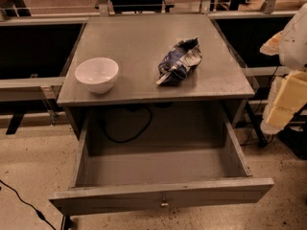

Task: Close top drawer

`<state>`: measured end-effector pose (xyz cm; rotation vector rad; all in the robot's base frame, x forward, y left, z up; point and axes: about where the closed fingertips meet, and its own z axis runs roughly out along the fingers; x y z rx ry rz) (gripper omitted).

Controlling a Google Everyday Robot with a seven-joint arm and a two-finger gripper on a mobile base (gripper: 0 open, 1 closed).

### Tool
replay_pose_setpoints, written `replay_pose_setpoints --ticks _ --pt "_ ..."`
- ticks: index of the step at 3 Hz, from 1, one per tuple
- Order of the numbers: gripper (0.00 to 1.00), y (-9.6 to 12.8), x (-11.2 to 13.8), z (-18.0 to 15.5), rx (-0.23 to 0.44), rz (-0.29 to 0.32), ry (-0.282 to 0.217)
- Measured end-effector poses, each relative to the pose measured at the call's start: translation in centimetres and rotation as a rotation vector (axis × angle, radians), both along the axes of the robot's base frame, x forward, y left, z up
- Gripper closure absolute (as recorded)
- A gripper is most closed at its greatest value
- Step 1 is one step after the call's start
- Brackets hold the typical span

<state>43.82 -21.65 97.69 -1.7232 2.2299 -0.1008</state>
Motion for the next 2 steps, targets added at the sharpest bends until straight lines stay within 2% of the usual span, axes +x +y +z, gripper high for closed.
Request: replay_pose_setpoints --ticks 1,2 --pt "0.0 0.0 0.0 0.0 0.0 0.0 0.0" --pt "0.16 0.1 -0.4 -2.4 0.004 0.019 0.015"
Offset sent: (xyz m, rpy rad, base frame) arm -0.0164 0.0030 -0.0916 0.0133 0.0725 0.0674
